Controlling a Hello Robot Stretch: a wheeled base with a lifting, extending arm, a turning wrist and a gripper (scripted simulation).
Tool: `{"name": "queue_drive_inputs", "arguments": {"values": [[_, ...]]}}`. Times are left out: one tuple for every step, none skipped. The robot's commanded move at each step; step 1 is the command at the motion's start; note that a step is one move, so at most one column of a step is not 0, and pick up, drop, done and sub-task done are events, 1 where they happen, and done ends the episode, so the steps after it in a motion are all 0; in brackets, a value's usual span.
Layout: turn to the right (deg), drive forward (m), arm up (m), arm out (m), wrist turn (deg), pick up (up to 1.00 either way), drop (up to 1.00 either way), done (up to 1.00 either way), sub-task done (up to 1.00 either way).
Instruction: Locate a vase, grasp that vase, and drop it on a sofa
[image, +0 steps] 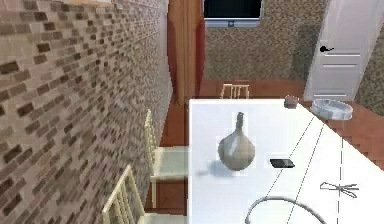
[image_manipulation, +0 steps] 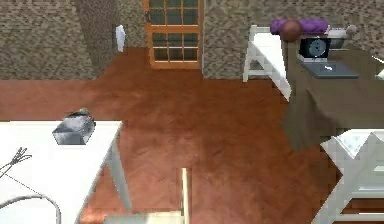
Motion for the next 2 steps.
{"name": "queue_drive_inputs", "arguments": {"values": [[-45.0,0.00,0.00,0.00,0.0,0.00,0.00,0.00,0.00],[-27.0,0.00,0.00,0.00,0.0,0.00,0.00,0.00,0.00]]}}
